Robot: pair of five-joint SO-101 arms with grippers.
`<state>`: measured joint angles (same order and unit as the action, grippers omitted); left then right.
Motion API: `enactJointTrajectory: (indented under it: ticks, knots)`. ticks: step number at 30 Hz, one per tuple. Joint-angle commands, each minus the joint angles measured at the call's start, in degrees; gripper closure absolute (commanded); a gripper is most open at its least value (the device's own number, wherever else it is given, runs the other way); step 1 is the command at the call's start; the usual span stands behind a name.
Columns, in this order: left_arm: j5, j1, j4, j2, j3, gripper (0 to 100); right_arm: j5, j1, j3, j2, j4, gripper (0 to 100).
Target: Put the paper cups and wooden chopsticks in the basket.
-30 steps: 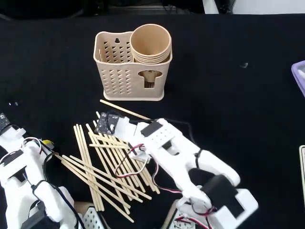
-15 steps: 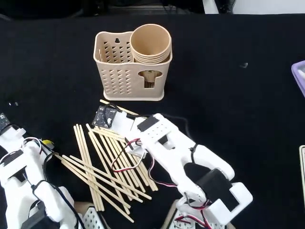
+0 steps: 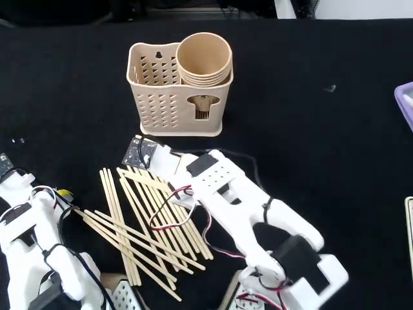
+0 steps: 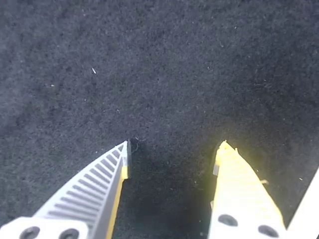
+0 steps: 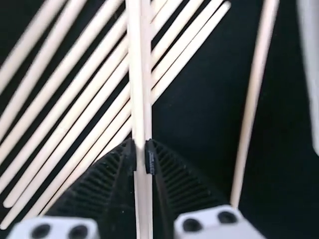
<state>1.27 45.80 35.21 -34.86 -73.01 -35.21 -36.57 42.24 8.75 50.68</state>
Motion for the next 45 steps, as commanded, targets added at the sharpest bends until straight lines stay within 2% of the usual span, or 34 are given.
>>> enactJointTrajectory:
  ticks: [1, 8, 12, 14, 22, 25, 35, 37, 42, 45]
  knots:
    - [-0.44, -0.66, -0.79, -0.62, 0.75, 72, 0.26, 0.0, -2.68, 3.74, 0.53, 98.8]
    - [-0.44, -0.66, -0.79, -0.62, 0.75, 72, 0.26, -0.09, -3.12, -1.01, -1.23, 98.2]
    - [-0.53, -0.66, -0.79, -0.62, 0.75, 72, 0.53, -0.26, -3.12, -4.26, -2.29, 88.3]
    - [-0.53, -0.66, -0.79, -0.62, 0.75, 72, 0.35, -0.26, -3.47, -5.32, -2.37, 86.4]
    - [-0.53, -0.66, -0.79, -0.62, 0.75, 72, 0.26, -0.18, -4.26, -6.64, -3.43, 90.5]
    - [-0.53, -0.66, -0.79, -0.62, 0.75, 72, 0.26, -0.18, -4.35, -6.37, -4.04, 98.5]
    - [-0.53, -0.66, -0.79, -0.62, 0.75, 72, 0.26, -0.18, -4.44, -6.73, -4.66, 98.5]
    - [-0.53, -0.66, -0.79, -0.62, 0.75, 72, 0.35, -0.09, -4.09, -6.73, -6.51, 97.1]
    - [-0.53, -0.66, -0.79, -0.62, 0.75, 72, 0.62, -0.26, -4.35, -6.81, -6.77, 86.4]
    - [-0.53, -0.66, -0.79, -0.62, 0.75, 72, 0.35, -0.26, -4.18, -6.81, -6.77, 86.2]
